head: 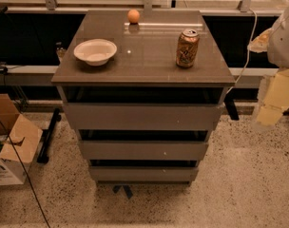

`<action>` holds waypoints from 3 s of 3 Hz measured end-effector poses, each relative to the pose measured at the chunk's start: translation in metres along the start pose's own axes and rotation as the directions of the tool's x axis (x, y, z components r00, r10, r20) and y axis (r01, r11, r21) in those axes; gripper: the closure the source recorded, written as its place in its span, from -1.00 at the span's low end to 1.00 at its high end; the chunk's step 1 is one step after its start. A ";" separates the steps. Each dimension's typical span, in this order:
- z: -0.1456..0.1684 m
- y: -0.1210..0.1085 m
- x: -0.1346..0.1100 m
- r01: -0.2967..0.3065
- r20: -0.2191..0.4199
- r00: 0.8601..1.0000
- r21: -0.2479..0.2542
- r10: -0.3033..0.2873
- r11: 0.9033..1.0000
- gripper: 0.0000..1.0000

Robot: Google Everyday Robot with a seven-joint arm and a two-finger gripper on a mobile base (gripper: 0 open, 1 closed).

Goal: Open bottom drawer

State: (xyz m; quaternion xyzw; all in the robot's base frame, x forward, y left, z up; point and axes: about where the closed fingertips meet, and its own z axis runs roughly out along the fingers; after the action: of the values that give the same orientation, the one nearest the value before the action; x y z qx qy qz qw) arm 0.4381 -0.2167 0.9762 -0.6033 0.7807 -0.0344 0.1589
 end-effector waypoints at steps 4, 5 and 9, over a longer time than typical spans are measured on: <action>0.067 0.017 -0.001 -0.026 0.055 0.998 0.071 0.022 0.997 -1.00; 0.105 0.017 0.011 -0.050 0.060 0.997 0.043 0.047 0.998 -1.00; 0.167 0.033 0.014 -0.103 0.096 0.991 0.043 0.099 0.994 -1.00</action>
Offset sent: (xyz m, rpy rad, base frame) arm -0.0023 0.0180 -0.0279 0.0445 -0.0909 0.0044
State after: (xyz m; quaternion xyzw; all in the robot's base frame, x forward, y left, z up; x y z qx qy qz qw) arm 0.4523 -0.1984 0.8073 -0.5601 0.8009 -0.0167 0.2111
